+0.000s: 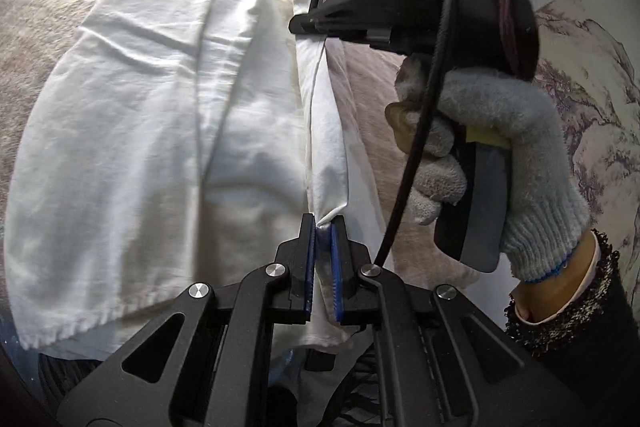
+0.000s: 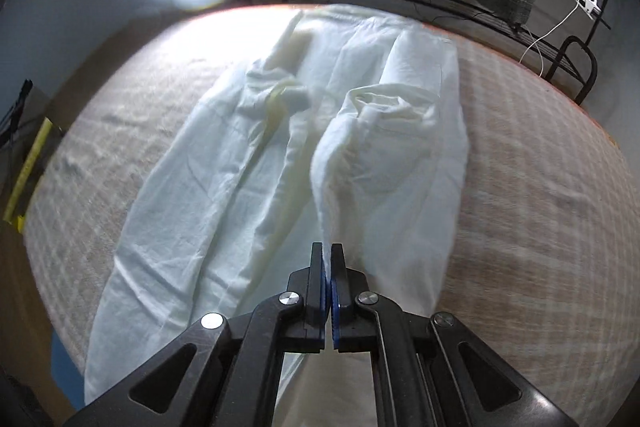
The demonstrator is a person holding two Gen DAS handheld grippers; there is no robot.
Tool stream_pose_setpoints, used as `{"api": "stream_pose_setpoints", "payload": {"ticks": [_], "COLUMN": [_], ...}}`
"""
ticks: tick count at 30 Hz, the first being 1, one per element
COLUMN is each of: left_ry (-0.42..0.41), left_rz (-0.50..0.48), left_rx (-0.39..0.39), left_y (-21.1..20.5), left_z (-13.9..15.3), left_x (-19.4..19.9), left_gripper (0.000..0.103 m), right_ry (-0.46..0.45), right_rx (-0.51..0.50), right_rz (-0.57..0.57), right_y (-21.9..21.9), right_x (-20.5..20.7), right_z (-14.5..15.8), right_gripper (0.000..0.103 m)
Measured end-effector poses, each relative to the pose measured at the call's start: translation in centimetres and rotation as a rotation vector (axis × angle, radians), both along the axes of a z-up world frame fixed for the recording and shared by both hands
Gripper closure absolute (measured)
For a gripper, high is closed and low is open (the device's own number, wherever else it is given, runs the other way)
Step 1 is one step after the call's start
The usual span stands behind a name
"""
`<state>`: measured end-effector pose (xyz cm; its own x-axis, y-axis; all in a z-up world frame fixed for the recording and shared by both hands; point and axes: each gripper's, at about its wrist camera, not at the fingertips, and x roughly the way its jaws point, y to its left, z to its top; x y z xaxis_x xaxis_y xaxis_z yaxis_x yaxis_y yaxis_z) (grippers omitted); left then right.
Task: Fold small clothes
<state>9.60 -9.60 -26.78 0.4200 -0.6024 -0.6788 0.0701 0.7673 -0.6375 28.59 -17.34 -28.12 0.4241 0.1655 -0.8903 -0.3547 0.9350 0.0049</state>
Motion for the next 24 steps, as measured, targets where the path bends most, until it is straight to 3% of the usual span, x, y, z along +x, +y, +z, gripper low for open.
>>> {"api": "stream_pose_setpoints", "payload": {"ticks": [6, 8, 9, 11, 12, 15, 18, 24], "left_ry": [0.000, -0.004, -0.007, -0.009, -0.007, -0.009, -0.020, 0.010], "left_rz": [-0.009, -0.013, -0.014, -0.013, -0.010, -0.013, -0.020, -0.024], "left_rx": [0.017, 0.024, 0.029, 0.032, 0.035, 0.042, 0.059, 0.081], "left_y": [-0.2, 0.0, 0.0, 0.7, 0.8, 1.0, 1.1, 1.2], "left_z": [-0.3, 0.2, 0.3, 0.5, 0.5, 0.7, 0.9, 0.5], "left_x": [-0.6, -0.8, -1.0, -1.0, -1.1, -1.3, -1.6, -1.8], "left_gripper": [0.098, 0.098, 0.098, 0.098, 0.098, 0.098, 0.098, 0.098], "right_ry": [0.037, 0.047, 0.060, 0.067, 0.063, 0.043, 0.036, 0.121], "right_rx": [0.006, 0.032, 0.072, 0.178, 0.220, 0.336, 0.357, 0.365], "right_rz": [0.004, 0.017, 0.018, 0.008, -0.006, -0.066, -0.127, -0.176], "right_y": [0.7, 0.4, 0.0, -1.6, -2.6, -6.1, -9.3, -12.2], "right_x": [0.5, 0.5, 0.4, 0.1, -0.2, -2.2, -4.9, -9.7], "right_z": [-1.4, -1.3, -1.0, 0.2, 0.9, 2.9, 3.6, 0.9], "right_gripper": [0.103, 0.097, 0.096, 0.084, 0.084, 0.083, 0.080, 0.080]}}
